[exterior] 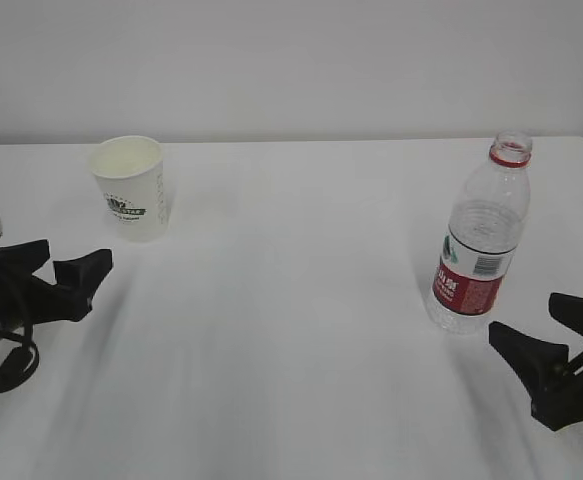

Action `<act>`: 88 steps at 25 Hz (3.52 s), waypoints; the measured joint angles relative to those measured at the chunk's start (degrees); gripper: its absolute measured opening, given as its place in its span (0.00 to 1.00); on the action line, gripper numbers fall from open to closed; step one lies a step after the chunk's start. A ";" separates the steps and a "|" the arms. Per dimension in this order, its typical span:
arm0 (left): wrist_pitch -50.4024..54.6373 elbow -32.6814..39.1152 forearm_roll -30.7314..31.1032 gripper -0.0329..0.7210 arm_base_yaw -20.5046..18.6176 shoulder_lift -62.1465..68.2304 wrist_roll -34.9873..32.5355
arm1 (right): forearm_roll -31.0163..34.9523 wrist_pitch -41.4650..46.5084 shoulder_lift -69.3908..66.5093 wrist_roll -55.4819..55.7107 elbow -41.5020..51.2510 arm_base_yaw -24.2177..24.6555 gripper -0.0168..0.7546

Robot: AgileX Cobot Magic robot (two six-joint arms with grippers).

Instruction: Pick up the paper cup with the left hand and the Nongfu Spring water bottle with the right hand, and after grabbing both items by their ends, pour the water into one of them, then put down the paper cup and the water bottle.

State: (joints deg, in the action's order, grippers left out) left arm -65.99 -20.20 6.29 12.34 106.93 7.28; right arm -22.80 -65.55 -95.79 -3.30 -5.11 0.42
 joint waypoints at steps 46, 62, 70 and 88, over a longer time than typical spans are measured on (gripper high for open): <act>0.00 -20.85 -2.69 0.86 0.00 18.75 -5.76 | 0.09 0.00 0.00 3.30 0.00 0.00 0.79; 2.16 -28.53 -3.87 0.85 0.00 21.45 -5.80 | 0.09 0.00 -0.56 3.90 0.00 0.00 0.79; 3.76 -31.81 -4.45 0.85 0.00 23.63 -3.35 | 0.09 0.00 -4.23 4.28 -0.08 0.00 0.79; 6.65 -39.32 -5.19 0.93 -0.13 27.85 -1.56 | -0.02 0.00 -4.23 4.49 -0.13 0.00 0.79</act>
State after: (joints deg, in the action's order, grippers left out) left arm -59.34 -59.52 1.10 12.21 134.78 5.73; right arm -22.82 -65.55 -100.02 1.19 -5.23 0.42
